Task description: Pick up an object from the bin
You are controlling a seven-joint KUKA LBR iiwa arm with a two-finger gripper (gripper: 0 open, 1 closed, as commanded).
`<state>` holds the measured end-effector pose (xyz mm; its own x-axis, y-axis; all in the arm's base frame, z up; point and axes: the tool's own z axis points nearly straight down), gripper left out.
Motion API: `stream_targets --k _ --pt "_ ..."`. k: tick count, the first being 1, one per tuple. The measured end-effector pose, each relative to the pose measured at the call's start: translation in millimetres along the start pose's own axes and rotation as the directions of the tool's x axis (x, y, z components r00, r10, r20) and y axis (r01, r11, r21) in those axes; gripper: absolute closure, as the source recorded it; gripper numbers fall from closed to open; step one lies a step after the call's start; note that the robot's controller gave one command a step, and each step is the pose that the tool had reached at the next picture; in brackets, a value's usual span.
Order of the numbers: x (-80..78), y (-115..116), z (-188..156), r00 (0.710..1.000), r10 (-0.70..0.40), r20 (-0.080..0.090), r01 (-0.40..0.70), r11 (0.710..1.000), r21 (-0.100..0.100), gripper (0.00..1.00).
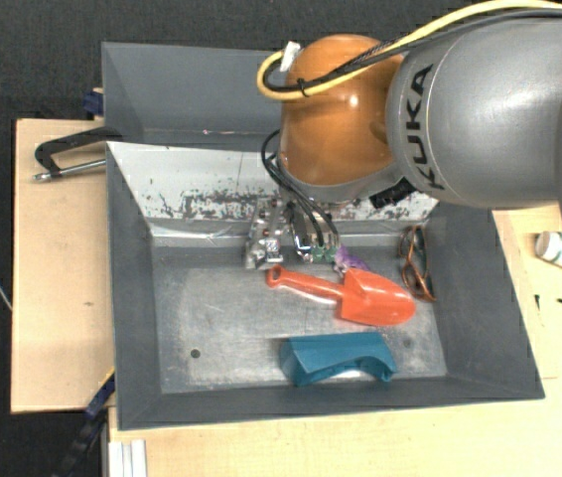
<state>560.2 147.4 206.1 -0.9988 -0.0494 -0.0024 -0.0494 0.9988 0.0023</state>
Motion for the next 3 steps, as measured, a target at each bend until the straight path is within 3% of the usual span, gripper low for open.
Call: stream_targets --k 1,2,3 --pt "-26.1 30.6 64.6 0.999 -0.035 0.0 0.035 0.999 0.0 0.0" --pt "-26.5 30.3 64.1 0.999 -0.034 0.001 0.034 0.999 0.0 0.0" --pt "-27.3 20.9 38.2 0.985 -0.17 -0.006 0.17 0.985 0.0 0.0"
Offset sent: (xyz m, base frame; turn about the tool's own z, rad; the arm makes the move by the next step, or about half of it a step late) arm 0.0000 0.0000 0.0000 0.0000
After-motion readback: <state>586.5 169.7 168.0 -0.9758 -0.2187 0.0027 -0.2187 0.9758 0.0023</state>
